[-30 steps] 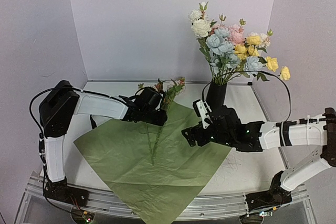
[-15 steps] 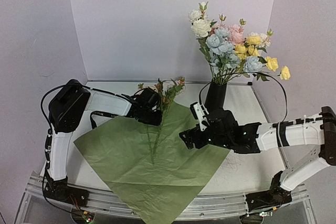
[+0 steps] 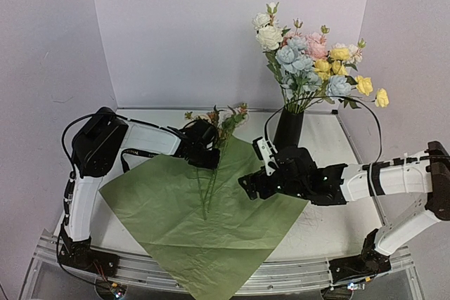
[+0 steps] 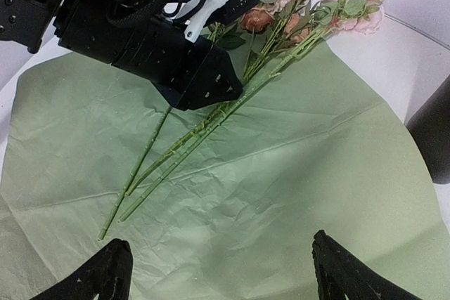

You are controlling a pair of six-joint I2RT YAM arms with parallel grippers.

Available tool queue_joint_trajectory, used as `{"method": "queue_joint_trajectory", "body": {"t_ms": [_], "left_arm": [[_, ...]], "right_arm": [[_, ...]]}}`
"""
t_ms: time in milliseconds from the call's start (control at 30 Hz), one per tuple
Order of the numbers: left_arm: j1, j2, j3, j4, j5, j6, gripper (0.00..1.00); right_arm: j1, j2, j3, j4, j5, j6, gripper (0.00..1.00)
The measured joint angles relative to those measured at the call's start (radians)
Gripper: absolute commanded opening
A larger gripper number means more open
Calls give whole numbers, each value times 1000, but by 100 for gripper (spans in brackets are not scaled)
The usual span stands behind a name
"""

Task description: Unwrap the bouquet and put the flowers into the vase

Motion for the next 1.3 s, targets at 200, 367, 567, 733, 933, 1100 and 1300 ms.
{"method": "queue_joint_trajectory", "body": {"t_ms": [200,367,567,733,933,1100,1300], "left_arm": [[0,12,36,-44,-7,2,4],[0,12,41,-62,-37,-4,0],[0,-102,-29,-85,-99,-5,0],[0,-283,-99,-84,-141,-14,0],[0,-473,-201,-47,-199,-51,0],[3,-645,-367,60,-177,-55,0],[4,-904,-576,276,-28,-21,0]], "right_arm": [[0,8,2,0,0,0,89],[0,15,2,1,0,0,89],[0,15,2,3,3,1,89],[0,15,2,3,11,8,89],[0,14,24,-2,9,29,88],[0,-2,91,-13,-24,51,86],[1,-42,269,-78,-92,107,85]]}}
